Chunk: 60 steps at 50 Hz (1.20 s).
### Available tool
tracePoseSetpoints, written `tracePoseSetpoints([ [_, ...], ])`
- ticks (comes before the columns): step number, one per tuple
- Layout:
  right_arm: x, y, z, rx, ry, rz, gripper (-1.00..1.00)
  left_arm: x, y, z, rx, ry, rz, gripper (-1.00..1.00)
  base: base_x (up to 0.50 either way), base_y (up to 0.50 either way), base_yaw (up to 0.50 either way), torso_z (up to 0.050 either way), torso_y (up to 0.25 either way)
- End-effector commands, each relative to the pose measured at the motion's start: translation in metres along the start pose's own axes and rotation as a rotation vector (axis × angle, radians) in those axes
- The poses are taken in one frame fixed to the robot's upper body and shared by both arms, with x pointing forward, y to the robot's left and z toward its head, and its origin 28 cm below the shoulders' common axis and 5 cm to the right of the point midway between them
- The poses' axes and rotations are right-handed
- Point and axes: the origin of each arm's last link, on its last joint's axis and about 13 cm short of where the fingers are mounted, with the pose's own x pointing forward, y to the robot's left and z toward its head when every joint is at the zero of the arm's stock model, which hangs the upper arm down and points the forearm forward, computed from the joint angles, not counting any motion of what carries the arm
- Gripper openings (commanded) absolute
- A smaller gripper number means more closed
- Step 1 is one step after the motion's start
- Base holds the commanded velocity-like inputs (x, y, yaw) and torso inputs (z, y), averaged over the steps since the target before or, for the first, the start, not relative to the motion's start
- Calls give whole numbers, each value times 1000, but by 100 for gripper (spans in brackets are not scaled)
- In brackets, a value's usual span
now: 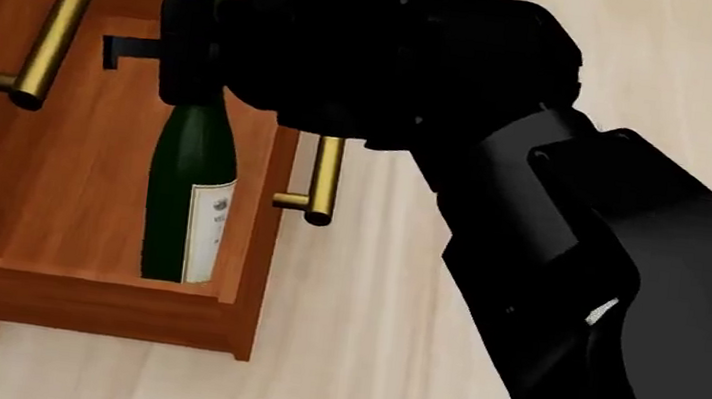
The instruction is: Put the wine bottle in the bottom drawer of the cabinet.
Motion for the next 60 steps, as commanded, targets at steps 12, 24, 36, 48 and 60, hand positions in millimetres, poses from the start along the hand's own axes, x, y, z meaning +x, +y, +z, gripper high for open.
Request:
tracePoseSetpoints([
  [12,19,-13,-46,-75,216,-83,-100,0,0,0,3,-1,2,100,0,0,0,0,-96],
  [24,19,-14,-47,-75,219,-94,-100,0,0,0,0,-1,0,100,0,0,0,0,-95],
  [36,20,-13,-51,-86,240,-89,-100,0,-1,1,2,-1,-1,100,0,0,0,0,-95],
  [48,20,-13,-51,-86,240,-89,-100,0,-1,0,3,0,1,100,0,0,0,0,-96],
  [60,20,-13,-51,-86,240,-89,-100,0,-1,0,9,-2,8,100,0,0,0,0,-74],
])
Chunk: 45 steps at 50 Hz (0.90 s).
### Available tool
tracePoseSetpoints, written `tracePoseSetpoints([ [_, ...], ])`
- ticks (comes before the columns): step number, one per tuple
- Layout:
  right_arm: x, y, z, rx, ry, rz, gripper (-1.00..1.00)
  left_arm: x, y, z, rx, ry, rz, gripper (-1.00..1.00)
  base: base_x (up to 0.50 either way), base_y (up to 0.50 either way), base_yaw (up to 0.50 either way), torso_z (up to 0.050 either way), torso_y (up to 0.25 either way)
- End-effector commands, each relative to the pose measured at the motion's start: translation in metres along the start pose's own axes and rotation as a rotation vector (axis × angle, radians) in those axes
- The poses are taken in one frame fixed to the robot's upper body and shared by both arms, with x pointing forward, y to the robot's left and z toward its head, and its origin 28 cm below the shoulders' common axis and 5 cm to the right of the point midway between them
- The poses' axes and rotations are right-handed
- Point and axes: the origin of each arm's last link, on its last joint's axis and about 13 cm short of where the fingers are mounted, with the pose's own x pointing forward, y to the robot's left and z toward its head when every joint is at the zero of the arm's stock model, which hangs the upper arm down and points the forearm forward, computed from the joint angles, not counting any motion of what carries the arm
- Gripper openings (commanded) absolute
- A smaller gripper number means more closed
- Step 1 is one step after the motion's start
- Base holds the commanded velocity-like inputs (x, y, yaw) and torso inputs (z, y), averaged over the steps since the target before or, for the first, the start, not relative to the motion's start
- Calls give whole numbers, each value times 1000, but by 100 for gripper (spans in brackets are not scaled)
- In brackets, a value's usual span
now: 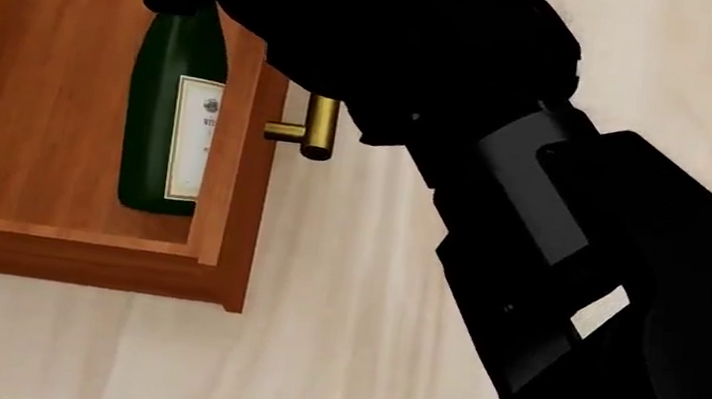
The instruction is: Put the wine bottle in the bottom drawer of the cabinet.
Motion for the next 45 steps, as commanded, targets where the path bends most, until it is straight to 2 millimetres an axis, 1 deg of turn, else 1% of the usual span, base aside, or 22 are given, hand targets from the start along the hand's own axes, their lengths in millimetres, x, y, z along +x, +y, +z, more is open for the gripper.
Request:
tracePoseSetpoints([
  [1,0,-19,-74,-92,492,-110,-100,0,0,0,7,-3,3,100,0,0,0,0,-59],
  [10,0,-19,-74,-92,492,-110,-100,0,1,1,-24,7,9,100,0,0,0,0,-27],
  [29,0,-19,-74,-92,492,-110,-100,0,1,1,-21,-1,4,100,0,0,0,0,-5],
  [30,0,-19,-74,-92,492,-110,100,0,1,1,-20,-2,4,100,0,0,0,0,0],
  [39,0,-19,-74,-92,492,-110,100,0,1,1,-16,-4,5,100,0,0,0,0,-10],
  [40,-3,-26,-78,-135,556,-243,100,0,1,1,-17,-3,4,100,0,0,0,0,-10],
  [45,-5,-24,-68,-142,537,-240,100,-1,1,1,-17,-2,2,100,0,0,0,0,-6],
])
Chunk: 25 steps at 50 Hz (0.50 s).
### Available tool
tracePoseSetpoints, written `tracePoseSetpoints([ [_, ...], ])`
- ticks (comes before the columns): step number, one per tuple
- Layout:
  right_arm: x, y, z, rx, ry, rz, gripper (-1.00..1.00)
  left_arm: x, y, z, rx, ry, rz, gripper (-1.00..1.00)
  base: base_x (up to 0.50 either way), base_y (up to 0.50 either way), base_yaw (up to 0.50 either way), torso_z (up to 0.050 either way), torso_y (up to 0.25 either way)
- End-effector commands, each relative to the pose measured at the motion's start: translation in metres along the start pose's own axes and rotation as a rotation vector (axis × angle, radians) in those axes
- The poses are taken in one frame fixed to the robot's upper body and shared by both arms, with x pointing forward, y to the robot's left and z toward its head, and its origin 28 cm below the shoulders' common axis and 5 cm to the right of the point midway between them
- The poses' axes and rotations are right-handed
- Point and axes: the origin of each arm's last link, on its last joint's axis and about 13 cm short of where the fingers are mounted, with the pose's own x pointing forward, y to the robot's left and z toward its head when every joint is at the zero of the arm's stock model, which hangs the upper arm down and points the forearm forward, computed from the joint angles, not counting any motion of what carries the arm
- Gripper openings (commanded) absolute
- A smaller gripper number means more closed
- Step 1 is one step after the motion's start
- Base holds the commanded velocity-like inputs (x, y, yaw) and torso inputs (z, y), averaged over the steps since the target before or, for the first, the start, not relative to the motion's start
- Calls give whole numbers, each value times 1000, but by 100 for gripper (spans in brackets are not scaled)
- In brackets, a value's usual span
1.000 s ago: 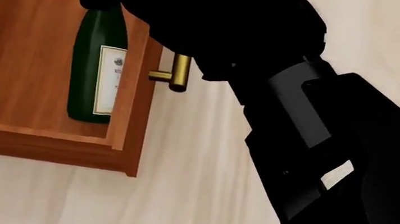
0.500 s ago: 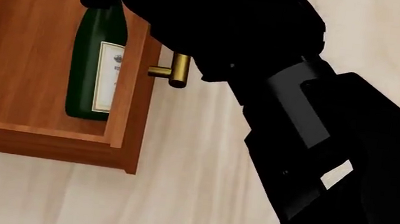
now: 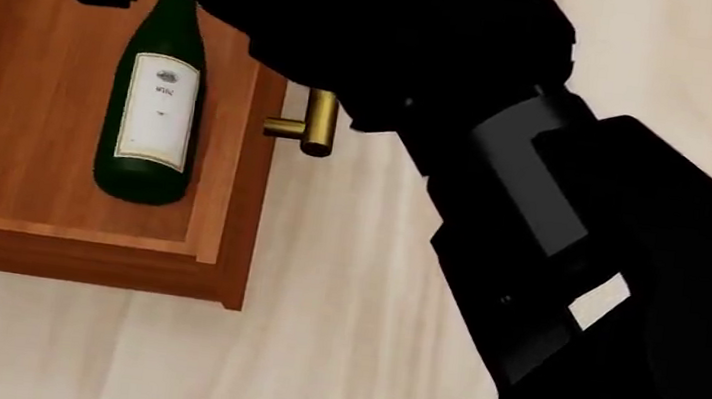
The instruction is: Put the wine bottle in the bottom drawer of the cabinet.
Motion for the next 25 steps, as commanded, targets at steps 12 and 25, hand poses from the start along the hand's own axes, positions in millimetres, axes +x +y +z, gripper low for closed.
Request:
tracePoseSetpoints([
  [12,-8,-21,-26,-327,324,-300,100,0,0,0,-1,-2,-1,100,0,0,-1,0,-7],
  [25,-33,17,53,-608,64,-192,100,0,0,0,-11,-3,-2,100,0,0,-1,0,-2],
])
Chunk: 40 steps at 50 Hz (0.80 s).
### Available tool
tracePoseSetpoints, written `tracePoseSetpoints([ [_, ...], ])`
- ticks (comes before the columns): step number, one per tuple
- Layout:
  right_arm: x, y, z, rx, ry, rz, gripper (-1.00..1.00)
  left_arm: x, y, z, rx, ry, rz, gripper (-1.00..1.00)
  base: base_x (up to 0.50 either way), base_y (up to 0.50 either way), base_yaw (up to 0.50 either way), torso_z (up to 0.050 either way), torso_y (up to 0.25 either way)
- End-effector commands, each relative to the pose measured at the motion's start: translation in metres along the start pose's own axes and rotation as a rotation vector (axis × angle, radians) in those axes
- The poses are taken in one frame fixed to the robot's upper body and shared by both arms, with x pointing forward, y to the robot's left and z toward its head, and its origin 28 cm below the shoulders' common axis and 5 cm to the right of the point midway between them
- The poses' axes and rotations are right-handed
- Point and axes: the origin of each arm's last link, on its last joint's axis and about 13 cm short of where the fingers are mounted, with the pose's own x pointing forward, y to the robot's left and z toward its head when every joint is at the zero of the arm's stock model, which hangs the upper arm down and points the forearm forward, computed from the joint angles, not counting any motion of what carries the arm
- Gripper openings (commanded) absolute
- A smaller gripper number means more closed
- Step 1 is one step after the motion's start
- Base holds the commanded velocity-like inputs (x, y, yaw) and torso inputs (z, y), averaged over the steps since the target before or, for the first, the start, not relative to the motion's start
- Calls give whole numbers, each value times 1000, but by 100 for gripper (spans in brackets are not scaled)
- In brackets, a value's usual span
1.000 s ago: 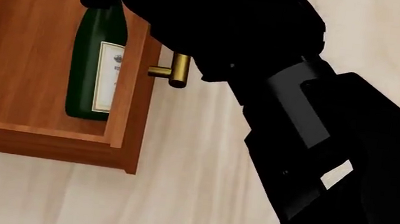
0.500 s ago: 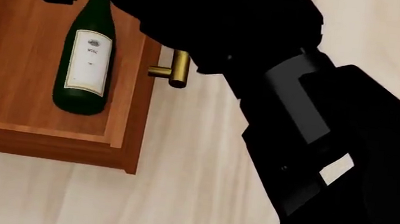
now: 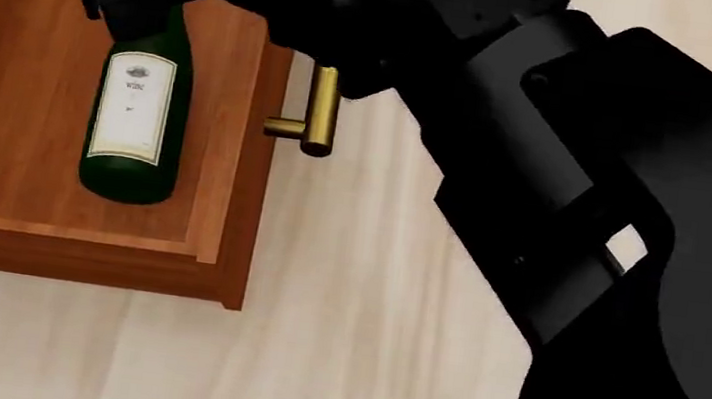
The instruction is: Put the wine bottle in the bottom drawer of the cabinet.
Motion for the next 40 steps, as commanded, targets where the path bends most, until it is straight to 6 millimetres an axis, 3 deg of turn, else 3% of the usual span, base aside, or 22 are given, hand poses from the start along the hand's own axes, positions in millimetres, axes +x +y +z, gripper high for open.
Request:
tracePoseSetpoints([
  [1,-22,-5,33,-219,-46,-76,100,0,0,0,-5,-2,0,100,0,0,0,0,0],
  [11,-59,-4,81,-261,-164,-95,100,0,-1,0,-1,-2,-1,100,0,0,0,0,0],
  [14,-72,-3,87,-263,-186,-104,100,2,-4,3,1,-2,-1,100,0,0,0,0,0],
  [25,-125,0,79,-277,-260,-162,100,1,-3,-1,9,-1,-2,100,0,0,0,0,0],
  [40,-181,-1,60,-250,-338,-246,100,5,-7,2,12,-1,2,100,0,0,0,0,0],
])
